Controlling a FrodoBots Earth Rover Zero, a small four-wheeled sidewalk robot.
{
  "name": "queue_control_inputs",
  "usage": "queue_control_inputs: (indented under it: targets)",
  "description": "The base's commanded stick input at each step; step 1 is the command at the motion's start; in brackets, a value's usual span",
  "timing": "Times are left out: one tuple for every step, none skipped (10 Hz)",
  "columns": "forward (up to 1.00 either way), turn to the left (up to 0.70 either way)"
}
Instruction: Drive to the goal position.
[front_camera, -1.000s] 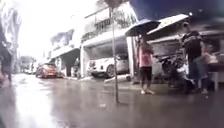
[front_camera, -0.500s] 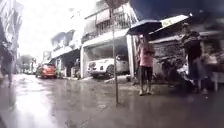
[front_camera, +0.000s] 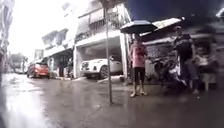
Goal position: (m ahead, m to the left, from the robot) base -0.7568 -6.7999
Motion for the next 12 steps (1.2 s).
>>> queue_control_inputs:
  targets:
    - [0.0,-0.99]
    - [0.0,-0.99]
    - [0.0,-0.99]
    - [0.0,-0.99]
    - [0.0,-0.99]
    - [0.0,-0.99]
    - [0.0,-0.99]
    - [0.0,-0.99]
    - [0.0,-0.99]
    - [0.0,-0.99]
    - [0.0,-0.99]
    - [0.0,0.0]
